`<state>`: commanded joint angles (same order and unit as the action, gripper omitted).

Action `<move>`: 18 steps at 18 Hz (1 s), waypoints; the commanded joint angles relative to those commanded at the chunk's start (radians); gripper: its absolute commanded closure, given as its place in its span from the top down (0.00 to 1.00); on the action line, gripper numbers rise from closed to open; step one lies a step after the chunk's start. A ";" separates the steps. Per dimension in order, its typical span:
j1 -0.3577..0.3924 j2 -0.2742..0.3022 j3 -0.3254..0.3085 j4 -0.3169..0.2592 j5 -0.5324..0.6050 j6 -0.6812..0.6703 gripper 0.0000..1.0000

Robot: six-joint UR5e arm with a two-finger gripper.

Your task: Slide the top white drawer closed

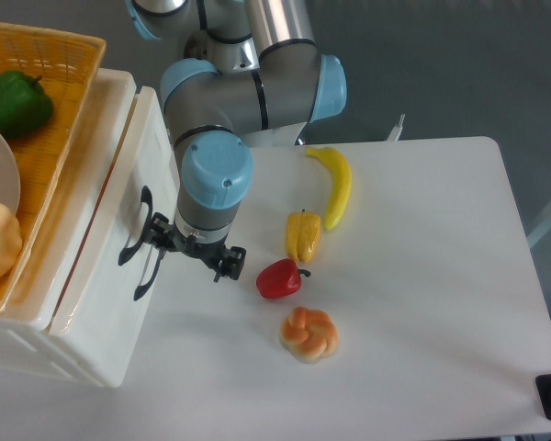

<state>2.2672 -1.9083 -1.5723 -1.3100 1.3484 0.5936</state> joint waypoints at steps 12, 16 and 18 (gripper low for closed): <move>0.000 0.002 0.005 -0.008 -0.005 0.000 1.00; 0.005 0.003 0.005 -0.011 -0.008 0.003 1.00; 0.003 0.003 0.005 -0.011 -0.008 0.003 1.00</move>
<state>2.2703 -1.9052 -1.5677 -1.3208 1.3407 0.5967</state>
